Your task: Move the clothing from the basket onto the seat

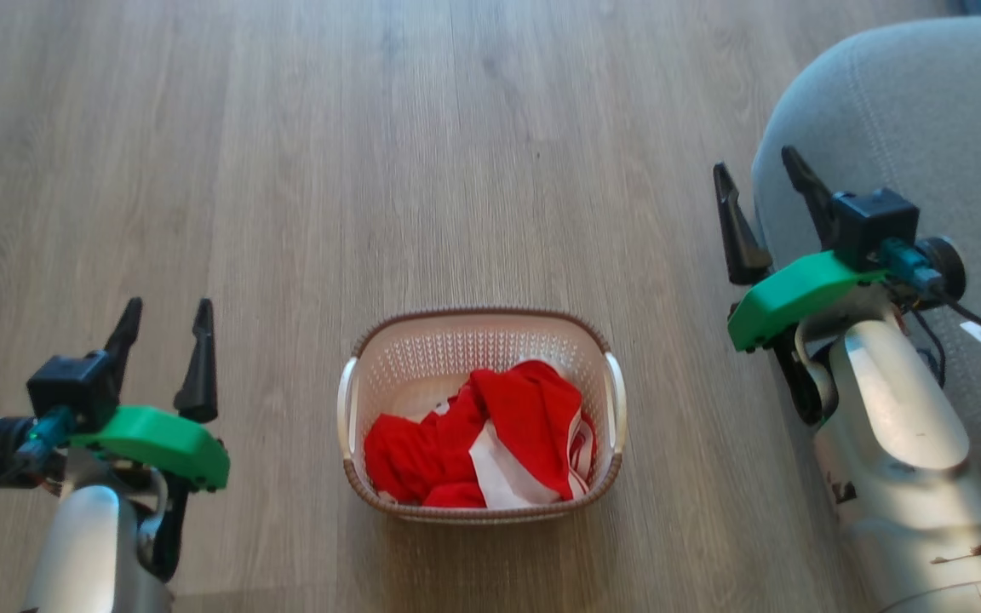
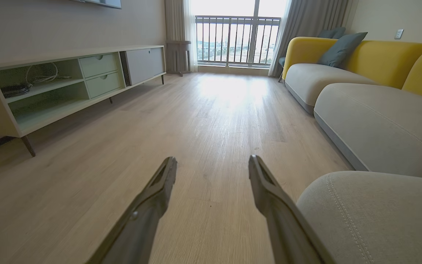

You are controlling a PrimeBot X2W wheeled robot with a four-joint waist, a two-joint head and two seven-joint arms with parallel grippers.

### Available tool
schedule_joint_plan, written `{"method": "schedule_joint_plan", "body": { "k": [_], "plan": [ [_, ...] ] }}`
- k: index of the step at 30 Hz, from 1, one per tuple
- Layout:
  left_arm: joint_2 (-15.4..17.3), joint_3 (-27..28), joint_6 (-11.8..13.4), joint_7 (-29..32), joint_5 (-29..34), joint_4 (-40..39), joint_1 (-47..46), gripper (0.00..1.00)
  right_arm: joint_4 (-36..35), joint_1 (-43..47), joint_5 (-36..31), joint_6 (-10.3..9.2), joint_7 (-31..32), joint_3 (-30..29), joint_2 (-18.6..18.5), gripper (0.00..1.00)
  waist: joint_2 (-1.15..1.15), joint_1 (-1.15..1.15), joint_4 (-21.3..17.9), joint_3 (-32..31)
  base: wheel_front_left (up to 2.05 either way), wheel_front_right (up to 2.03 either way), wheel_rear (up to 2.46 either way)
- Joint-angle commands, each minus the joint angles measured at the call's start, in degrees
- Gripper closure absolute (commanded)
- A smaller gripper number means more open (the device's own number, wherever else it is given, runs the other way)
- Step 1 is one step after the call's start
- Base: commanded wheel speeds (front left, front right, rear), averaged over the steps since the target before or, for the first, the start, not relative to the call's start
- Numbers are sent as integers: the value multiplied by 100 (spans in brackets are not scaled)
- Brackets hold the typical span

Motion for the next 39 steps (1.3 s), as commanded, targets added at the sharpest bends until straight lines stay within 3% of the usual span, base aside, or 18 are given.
{"method": "schedule_joint_plan", "body": {
  "k": [1, 13, 28, 39],
  "plan": [
    [130, 87, -7, -72, -67, -126, -244, 0, -301, -289, -45, 1, -55, 71, 88, 0, 0, 0, -9, 171, 0, 0, 0],
    [108, -1244, -7, -72, -596, -7, -654, 0, -1395, -793, -136, 1, -55, -123, 93, 0, 0, 0, 22, 1706, 0, 0, 0],
    [170, -2863, -7, -72, -1308, 348, -2112, 0, -2497, -1866, -435, 1, -55, -277, 94, 0, 0, 0, -90, 4066, 0, 0, 0],
    [169, -3869, -7, -72, -1421, 1061, -3125, 0, -2785, -2077, -380, 1, -55, -151, 94, 0, 0, 0, -390, 4944, 0, 0, 0]
  ]
}}
